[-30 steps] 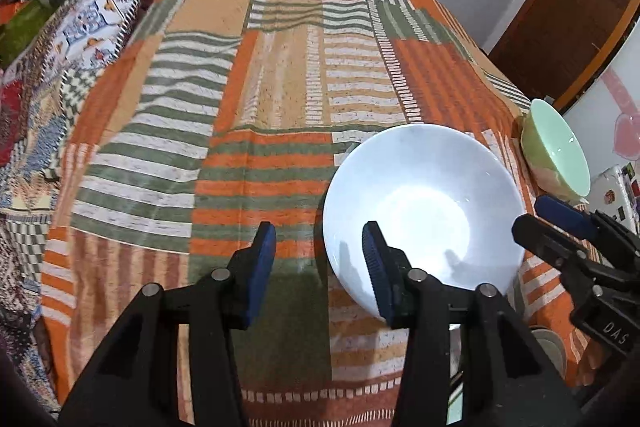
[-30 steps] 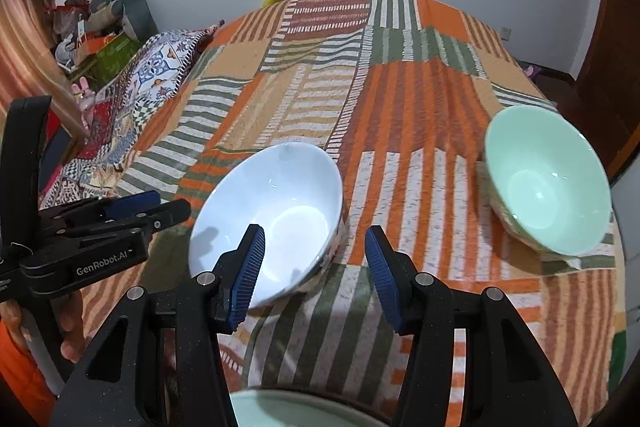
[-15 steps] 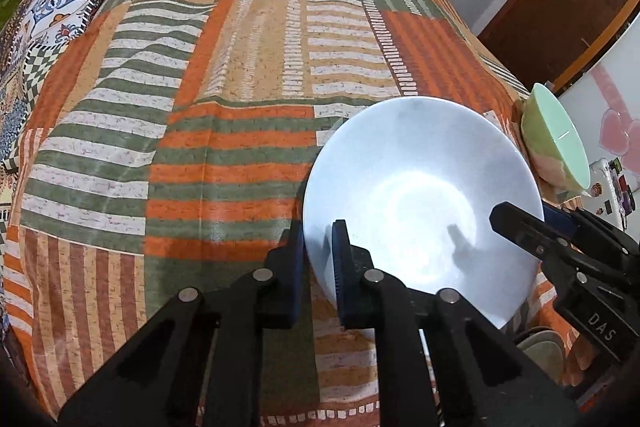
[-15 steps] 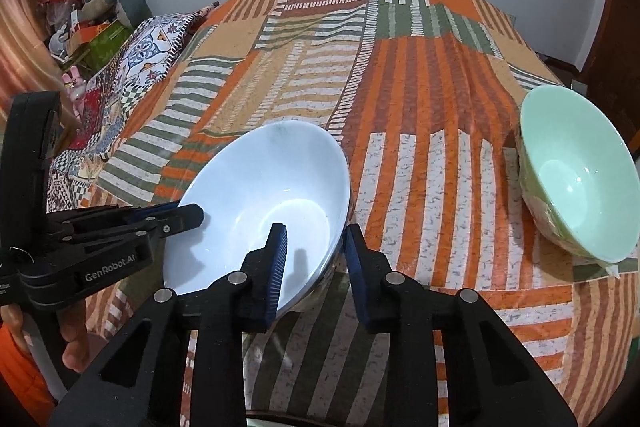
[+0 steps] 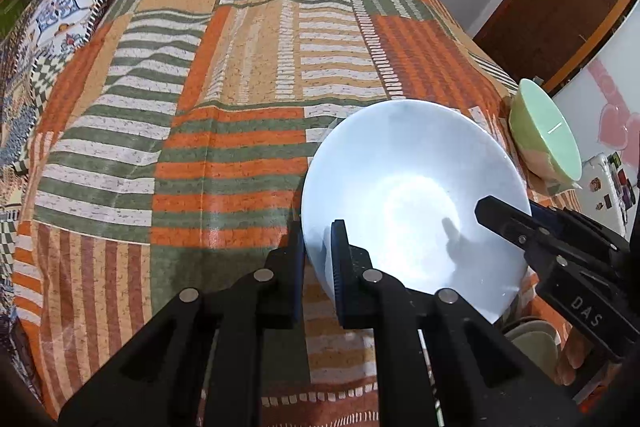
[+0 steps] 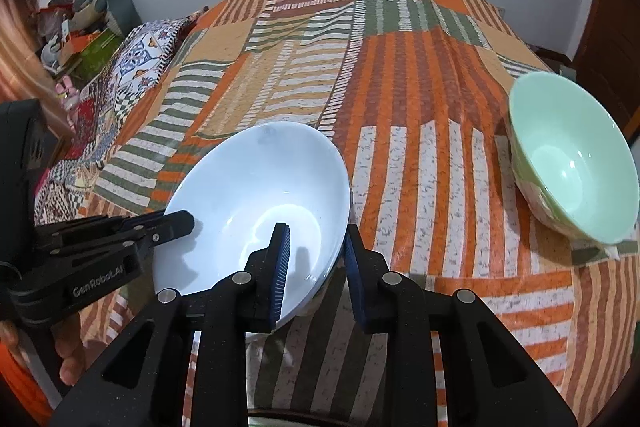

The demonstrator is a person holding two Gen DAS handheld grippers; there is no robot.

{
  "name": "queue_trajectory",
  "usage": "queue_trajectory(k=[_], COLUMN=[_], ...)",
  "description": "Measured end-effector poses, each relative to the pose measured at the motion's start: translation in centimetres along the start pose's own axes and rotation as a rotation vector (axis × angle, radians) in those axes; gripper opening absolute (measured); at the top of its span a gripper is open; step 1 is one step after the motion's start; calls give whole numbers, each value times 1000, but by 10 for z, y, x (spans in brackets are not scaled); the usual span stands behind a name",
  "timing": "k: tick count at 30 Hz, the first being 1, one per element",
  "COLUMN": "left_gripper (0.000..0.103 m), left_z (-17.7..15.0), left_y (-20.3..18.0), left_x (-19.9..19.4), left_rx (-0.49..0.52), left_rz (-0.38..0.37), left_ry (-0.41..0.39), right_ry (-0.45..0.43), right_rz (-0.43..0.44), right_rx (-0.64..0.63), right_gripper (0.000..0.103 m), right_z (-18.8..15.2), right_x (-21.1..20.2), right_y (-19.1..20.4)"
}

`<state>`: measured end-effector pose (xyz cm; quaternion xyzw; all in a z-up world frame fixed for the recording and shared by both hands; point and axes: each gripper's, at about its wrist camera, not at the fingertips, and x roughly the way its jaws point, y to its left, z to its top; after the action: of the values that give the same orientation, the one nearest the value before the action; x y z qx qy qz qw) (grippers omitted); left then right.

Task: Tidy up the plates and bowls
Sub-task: 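Lift the white bowl with both grippers and carry it over the pink bowl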

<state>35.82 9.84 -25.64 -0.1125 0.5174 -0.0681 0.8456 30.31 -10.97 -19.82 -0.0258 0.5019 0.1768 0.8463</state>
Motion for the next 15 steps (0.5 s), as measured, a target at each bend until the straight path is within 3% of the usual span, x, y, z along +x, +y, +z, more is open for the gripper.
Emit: queue_trajectory(k=[15], left_gripper=[11], left_z=[-27], left_y=[-16], left_x=[-83], left_rx=[12], left_rz=[37], left_ry=[-111], right_ry=[-51], right_rz=[53], right_rx=[-1], right_gripper=[25], right_z=[-11], right_x=[-53], right_y=[17])
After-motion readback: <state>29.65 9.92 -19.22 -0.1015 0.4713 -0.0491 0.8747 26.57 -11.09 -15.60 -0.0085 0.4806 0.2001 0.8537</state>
